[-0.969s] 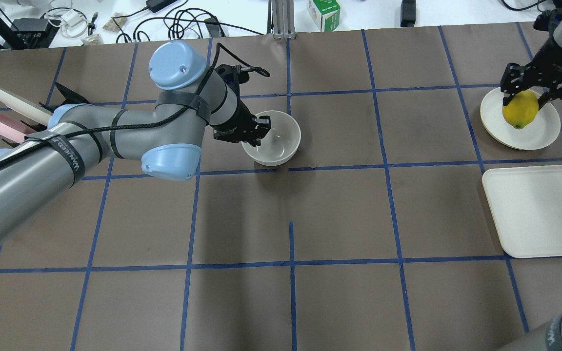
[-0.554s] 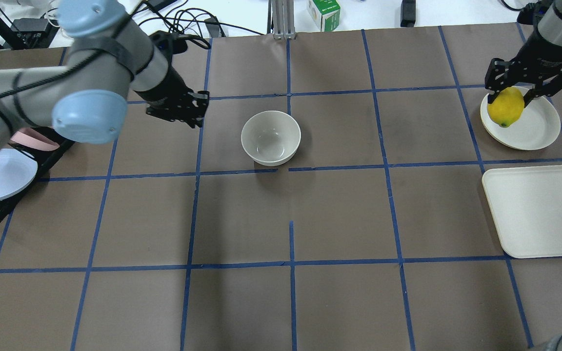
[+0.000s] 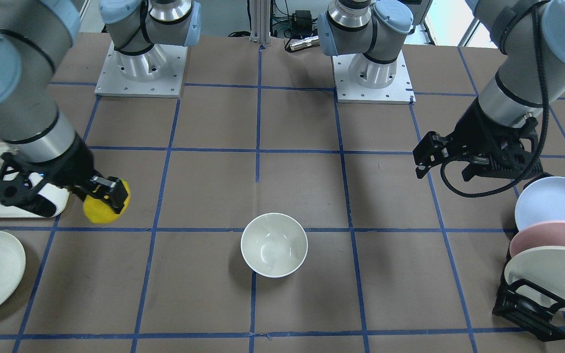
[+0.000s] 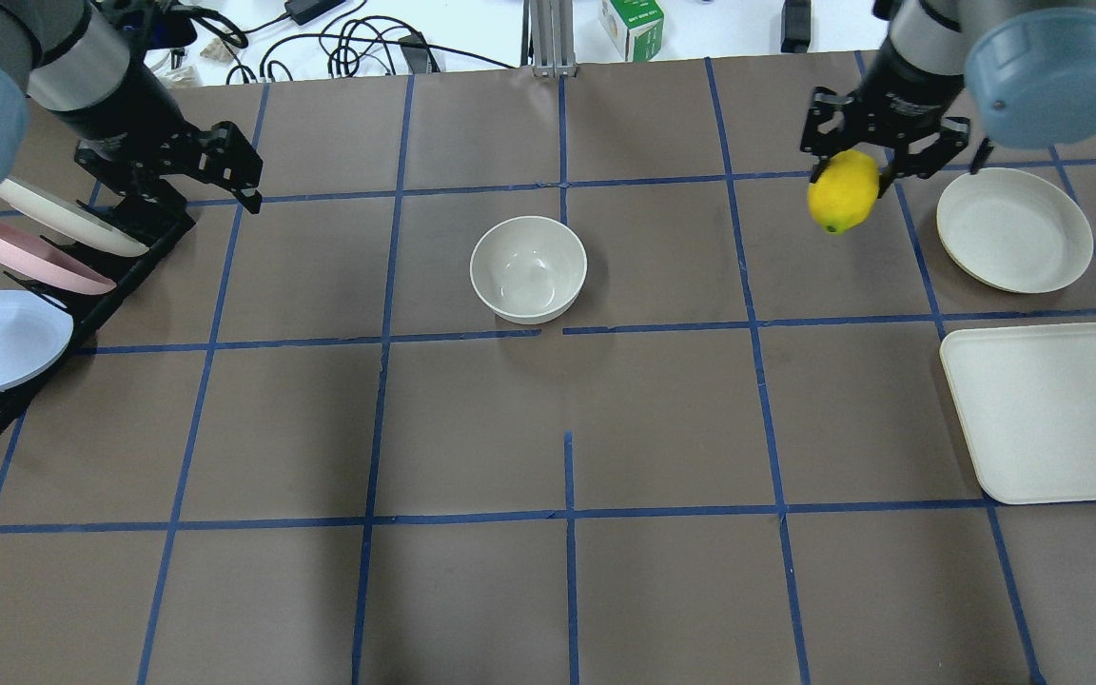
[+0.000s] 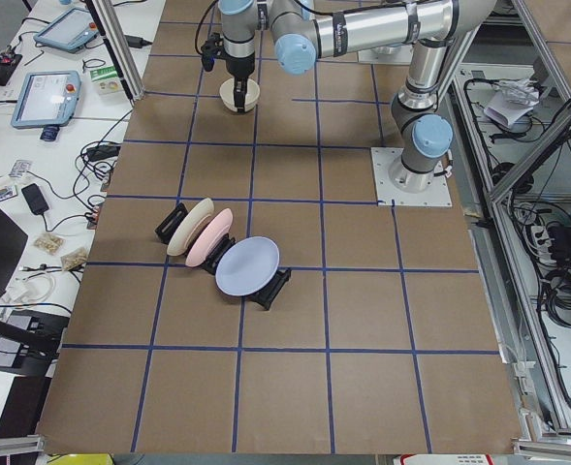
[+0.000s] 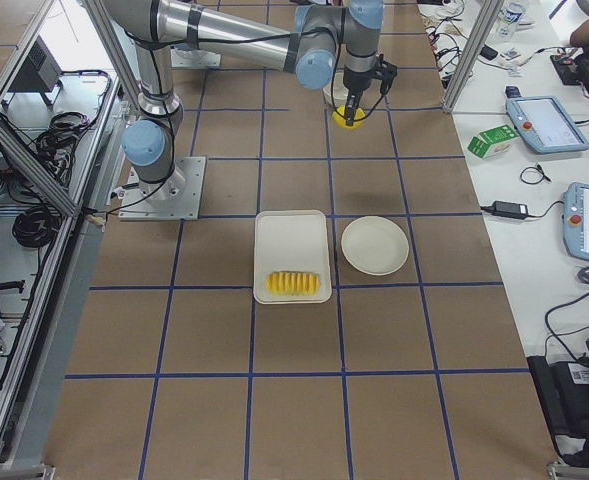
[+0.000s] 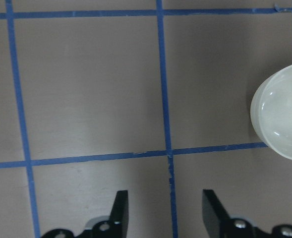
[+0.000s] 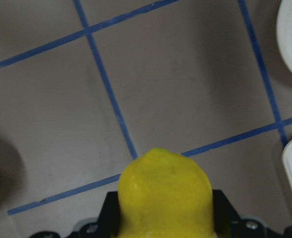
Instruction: Place bowl and put lemon in it
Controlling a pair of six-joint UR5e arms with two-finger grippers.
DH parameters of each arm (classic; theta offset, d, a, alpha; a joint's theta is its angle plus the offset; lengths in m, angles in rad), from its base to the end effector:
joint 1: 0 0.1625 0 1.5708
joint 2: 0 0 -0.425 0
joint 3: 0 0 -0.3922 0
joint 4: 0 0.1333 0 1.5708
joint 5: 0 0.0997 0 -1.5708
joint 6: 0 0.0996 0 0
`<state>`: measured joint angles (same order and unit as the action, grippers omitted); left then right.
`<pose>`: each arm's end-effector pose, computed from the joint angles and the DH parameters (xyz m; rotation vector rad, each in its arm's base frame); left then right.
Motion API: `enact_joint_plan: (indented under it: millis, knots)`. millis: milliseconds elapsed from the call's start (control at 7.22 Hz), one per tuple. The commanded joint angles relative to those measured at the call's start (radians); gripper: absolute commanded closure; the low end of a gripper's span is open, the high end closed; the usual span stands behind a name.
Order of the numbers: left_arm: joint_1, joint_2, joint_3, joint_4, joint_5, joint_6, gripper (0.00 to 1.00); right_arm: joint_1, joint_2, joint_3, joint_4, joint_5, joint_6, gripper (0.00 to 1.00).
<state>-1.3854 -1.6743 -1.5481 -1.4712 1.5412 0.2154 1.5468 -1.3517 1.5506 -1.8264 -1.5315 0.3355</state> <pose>-0.0350 -0.5523 0.4559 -0.0472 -3.1157 0.0379 0.1232 -0.5851 0.4061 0.5513 3.0435 -0.0772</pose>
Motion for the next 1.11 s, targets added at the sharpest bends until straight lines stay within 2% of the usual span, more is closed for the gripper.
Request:
enact_joint_plan:
  millis: [0,277,415,692,969]
  knots:
    - [-0.056,0.056,0.016,-0.063,0.045,-0.107,0.00,0.180,0.051,-0.052,-0.022,0.034,0.225,1.00]
    - [-0.165,0.060,0.004,-0.055,0.050,-0.232,0.00,0.328,0.167,-0.104,-0.139,0.034,0.418,1.00]
    - [-0.165,0.061,0.002,-0.054,0.048,-0.220,0.00,0.372,0.216,-0.113,-0.193,0.034,0.424,1.00]
    - [-0.167,0.068,-0.003,-0.055,0.051,-0.219,0.00,0.384,0.270,-0.113,-0.258,0.036,0.402,1.00]
    - [-0.167,0.073,-0.003,0.004,0.040,-0.200,0.00,0.384,0.308,-0.113,-0.261,0.036,0.347,1.00]
